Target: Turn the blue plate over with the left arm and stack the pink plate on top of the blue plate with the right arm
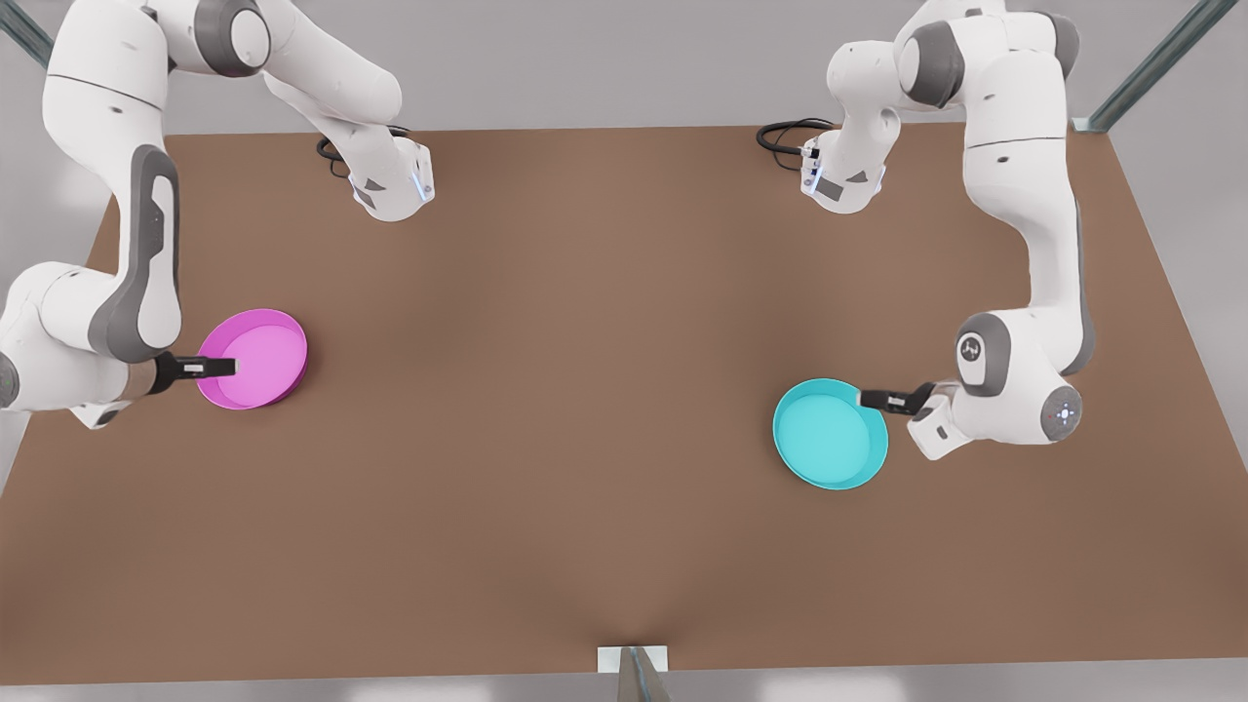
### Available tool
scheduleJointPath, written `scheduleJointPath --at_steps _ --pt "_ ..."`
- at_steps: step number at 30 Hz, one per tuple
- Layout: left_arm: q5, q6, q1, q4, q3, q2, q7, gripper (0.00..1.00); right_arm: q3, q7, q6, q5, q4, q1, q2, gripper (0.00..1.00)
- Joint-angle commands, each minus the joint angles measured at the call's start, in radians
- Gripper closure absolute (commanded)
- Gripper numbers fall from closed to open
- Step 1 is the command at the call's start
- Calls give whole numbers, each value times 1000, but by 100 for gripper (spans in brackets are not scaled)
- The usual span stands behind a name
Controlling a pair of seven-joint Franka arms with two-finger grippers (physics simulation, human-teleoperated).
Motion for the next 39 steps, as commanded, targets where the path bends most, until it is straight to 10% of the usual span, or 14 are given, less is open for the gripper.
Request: scheduleJointPath --at_steps 1,24,32,39 --pt "-45 0 2 0 0 0 1 0 0 -2 0 0 0 -1 0 0" --pt "-158 252 102 -89 -35 178 147 4 -66 -430 465 52 -224 -268 127 0" --pt "-157 287 103 -87 -43 195 153 66 -87 -493 531 54 -212 -283 181 0" --pt "-157 287 103 -87 -43 195 152 79 -104 -559 560 52 -210 -294 207 0"
